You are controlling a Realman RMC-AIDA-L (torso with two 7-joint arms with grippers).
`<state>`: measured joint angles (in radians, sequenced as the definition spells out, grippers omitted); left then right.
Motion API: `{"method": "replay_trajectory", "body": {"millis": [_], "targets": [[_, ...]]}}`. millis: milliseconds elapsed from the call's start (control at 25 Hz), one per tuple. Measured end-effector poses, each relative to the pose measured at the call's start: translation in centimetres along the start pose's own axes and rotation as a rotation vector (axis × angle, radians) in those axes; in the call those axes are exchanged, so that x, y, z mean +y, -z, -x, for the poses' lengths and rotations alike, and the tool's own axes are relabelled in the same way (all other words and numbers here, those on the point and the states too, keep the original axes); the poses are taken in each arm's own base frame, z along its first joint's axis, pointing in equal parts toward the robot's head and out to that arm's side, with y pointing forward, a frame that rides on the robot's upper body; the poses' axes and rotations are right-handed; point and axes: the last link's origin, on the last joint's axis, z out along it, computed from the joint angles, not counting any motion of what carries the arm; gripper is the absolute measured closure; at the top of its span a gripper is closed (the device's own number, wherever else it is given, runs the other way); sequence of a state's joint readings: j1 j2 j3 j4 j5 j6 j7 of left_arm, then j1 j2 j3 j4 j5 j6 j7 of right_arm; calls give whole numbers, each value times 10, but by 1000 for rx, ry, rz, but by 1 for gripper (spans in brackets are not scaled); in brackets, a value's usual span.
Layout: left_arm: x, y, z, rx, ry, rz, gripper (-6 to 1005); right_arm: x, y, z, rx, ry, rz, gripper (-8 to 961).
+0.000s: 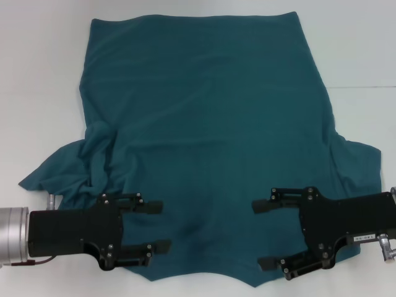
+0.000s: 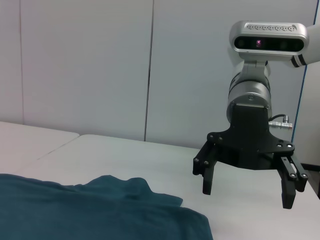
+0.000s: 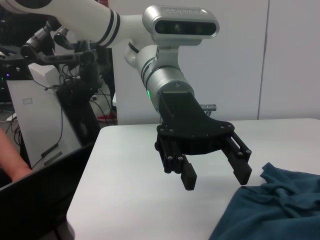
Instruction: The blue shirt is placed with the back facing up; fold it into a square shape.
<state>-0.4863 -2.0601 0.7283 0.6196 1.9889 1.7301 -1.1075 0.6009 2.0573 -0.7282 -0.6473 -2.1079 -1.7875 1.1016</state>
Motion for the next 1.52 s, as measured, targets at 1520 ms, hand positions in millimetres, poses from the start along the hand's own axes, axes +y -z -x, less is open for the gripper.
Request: {"method": "replay_trajectory", "body": {"millis": [1520], "targets": [[-63, 44, -82, -245, 12, -466, 319, -78, 15, 25, -182, -174, -556, 6]]}}
